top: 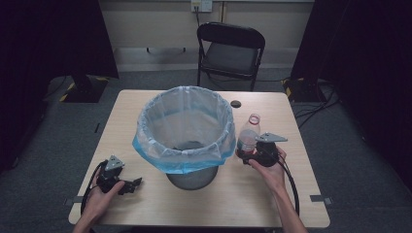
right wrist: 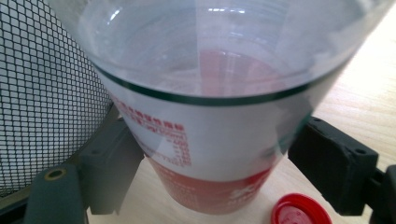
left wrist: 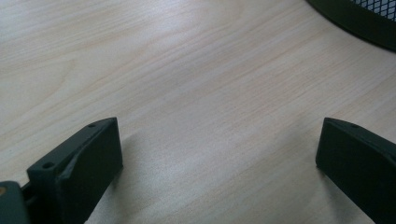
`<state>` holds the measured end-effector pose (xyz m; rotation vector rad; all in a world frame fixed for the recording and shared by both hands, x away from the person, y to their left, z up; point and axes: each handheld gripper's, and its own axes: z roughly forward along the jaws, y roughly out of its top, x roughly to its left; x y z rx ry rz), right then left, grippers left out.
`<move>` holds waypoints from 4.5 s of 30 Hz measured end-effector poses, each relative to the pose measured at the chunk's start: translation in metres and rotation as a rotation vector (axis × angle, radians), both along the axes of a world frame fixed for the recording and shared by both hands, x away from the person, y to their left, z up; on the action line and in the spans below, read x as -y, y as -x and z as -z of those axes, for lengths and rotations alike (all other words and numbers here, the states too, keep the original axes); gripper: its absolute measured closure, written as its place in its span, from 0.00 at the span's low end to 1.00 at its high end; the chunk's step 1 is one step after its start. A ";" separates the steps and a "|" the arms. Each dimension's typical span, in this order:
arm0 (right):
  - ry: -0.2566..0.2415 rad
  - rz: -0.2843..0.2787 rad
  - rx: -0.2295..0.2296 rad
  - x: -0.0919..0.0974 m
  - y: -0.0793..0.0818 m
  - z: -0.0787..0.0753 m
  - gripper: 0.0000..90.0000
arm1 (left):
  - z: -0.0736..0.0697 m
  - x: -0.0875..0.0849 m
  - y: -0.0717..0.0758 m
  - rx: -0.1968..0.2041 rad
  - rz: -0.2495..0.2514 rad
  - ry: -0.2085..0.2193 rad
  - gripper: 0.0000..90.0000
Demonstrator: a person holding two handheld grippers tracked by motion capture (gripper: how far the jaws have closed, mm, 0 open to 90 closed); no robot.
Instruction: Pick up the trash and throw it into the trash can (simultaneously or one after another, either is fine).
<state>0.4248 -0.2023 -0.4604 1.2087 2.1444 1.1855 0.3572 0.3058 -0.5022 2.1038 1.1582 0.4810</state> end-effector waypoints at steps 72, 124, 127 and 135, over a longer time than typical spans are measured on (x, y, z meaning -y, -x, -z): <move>-0.202 0.009 0.180 0.005 0.000 -0.085 0.32 | 0.000 0.000 0.001 0.003 -0.008 -0.003 0.00; -0.345 0.016 0.443 -0.024 -0.034 -0.200 0.32 | 0.000 0.000 0.001 0.003 -0.008 -0.003 0.00; -0.356 0.000 0.449 -0.030 -0.037 -0.207 0.32 | 0.000 0.000 0.001 0.003 -0.008 -0.003 0.00; -0.382 -0.063 0.461 -0.048 -0.040 -0.224 0.32 | 0.000 0.000 0.001 0.003 -0.008 -0.003 0.00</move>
